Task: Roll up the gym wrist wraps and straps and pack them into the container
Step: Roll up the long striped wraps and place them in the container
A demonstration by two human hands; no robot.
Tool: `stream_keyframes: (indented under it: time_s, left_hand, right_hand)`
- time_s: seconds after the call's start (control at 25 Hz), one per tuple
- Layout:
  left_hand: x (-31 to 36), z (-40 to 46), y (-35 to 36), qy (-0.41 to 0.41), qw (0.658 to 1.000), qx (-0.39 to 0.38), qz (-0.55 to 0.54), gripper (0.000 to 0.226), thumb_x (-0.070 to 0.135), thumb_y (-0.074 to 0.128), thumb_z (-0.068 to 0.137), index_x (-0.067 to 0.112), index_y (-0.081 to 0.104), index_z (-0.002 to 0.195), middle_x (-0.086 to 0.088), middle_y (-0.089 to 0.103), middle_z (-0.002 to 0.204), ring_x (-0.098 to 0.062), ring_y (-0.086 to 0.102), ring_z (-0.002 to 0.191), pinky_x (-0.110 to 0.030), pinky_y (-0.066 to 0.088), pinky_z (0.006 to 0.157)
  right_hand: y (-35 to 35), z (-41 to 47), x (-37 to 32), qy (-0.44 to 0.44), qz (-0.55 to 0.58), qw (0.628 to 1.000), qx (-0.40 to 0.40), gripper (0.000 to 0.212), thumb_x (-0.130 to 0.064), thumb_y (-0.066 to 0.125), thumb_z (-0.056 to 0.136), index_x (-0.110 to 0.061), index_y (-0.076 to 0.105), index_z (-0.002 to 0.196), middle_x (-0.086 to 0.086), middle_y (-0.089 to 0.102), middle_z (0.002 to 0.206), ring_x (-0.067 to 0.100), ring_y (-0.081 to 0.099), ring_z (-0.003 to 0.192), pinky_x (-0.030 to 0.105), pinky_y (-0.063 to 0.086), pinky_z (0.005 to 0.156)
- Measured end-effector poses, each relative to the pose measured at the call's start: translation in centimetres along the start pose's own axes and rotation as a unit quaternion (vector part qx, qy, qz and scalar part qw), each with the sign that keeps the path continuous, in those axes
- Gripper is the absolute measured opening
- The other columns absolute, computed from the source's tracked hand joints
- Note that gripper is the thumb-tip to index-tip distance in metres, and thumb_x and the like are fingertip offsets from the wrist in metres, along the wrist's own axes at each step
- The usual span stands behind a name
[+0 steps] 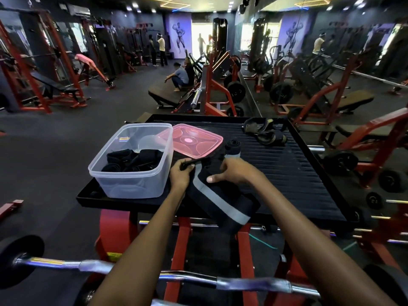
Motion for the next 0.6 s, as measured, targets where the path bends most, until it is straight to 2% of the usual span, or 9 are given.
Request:
stream_keyframes:
  time_s: [0.04,0.12,0.16,0.24,0.32,0.4,0.48,0.6]
  left_hand:
    - [-0.1,0.1,-0.1,0.002,1.0,-0.01,-0.017,0.017,-0.006,0.058,0.085,0.004,0.061,0.098,-0.009,0.061,0.096,-0.019,0.056,0.091,-0.021,0.046,0.081]
    - [-0.3,0.4,-0.3,0.009,1.0,-0.01,-0.027,0.017,-0.007,0.058,0.084,0.007,0.06,0.094,-0.01,0.062,0.095,-0.021,0.057,0.092,-0.029,0.046,0.086]
    - [-0.5,0.5,-0.3,0.014,1.0,-0.01,-0.021,0.018,-0.007,0.058,0.084,0.007,0.06,0.093,-0.01,0.063,0.094,-0.021,0.057,0.091,-0.029,0.046,0.087]
    - [-0.4,0.3,0.2,0.033,0.999,-0.034,0.007,0.019,-0.009,0.058,0.082,0.007,0.062,0.093,-0.009,0.063,0.094,-0.019,0.058,0.091,-0.021,0.046,0.084]
    - [-0.5,0.1,0.7,0.058,0.995,-0.066,0.054,0.019,-0.008,0.06,0.081,0.004,0.064,0.095,-0.01,0.065,0.095,-0.016,0.058,0.092,-0.012,0.045,0.08]
    - [-0.6,0.1,1.0,0.075,0.992,-0.077,0.07,0.017,-0.006,0.062,0.081,0.003,0.065,0.095,-0.007,0.066,0.094,-0.014,0.058,0.091,-0.008,0.044,0.079]
    - [-0.7,0.1,1.1,0.079,0.991,-0.076,0.076,0.014,-0.002,0.063,0.083,0.005,0.066,0.095,-0.003,0.065,0.092,-0.013,0.058,0.09,-0.007,0.043,0.077]
    - [-0.8,0.1,1.0,0.073,0.992,-0.069,0.082,0.013,0.01,0.063,0.086,0.01,0.067,0.098,0.002,0.065,0.092,-0.009,0.057,0.088,-0.002,0.04,0.073]
  right_hand:
    - [0.2,0.3,0.0,-0.008,0.08,0.997,-0.023,0.043,-0.055,0.066,0.078,-0.014,0.053,0.081,-0.002,0.051,0.068,0.009,0.048,0.055,0.022,0.038,0.048]
    - [1.2,0.7,0.1,0.005,0.272,0.958,-0.086,0.046,-0.06,0.05,0.086,-0.014,0.052,0.092,-0.002,0.051,0.075,0.005,0.047,0.051,0.018,0.039,0.045]
    - [1.6,1.0,0.2,0.013,0.328,0.942,-0.074,0.049,-0.061,0.044,0.088,-0.013,0.051,0.095,-0.001,0.05,0.078,0.005,0.046,0.051,0.017,0.04,0.045]
    - [2.3,2.6,0.8,0.011,0.371,0.928,0.017,0.05,-0.059,0.046,0.089,-0.011,0.049,0.104,0.001,0.05,0.087,0.007,0.046,0.06,0.017,0.041,0.046]
    - [2.9,4.1,1.6,-0.011,0.392,0.917,0.072,0.043,-0.047,0.056,0.089,-0.012,0.053,0.113,-0.002,0.053,0.09,0.007,0.05,0.07,0.019,0.042,0.053]
    - [3.5,5.4,2.3,-0.065,0.383,0.916,0.099,0.024,-0.022,0.063,0.089,-0.009,0.06,0.109,-0.004,0.058,0.087,0.005,0.053,0.071,0.014,0.043,0.056]
    - [4.0,6.2,3.2,-0.103,0.384,0.907,0.143,0.017,-0.004,0.063,0.086,-0.002,0.064,0.102,0.0,0.061,0.087,0.005,0.057,0.077,0.007,0.045,0.066]
    - [4.8,6.8,4.1,-0.105,0.427,0.88,0.179,0.017,0.001,0.062,0.085,0.004,0.065,0.102,0.005,0.064,0.092,0.007,0.058,0.083,0.012,0.046,0.078]
Point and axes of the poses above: each hand's wrist, its own z-axis towards the middle knuckle, its own y-axis out of the palm, x = y × z, the point moved 3 cm from there along z, towards the middle knuckle
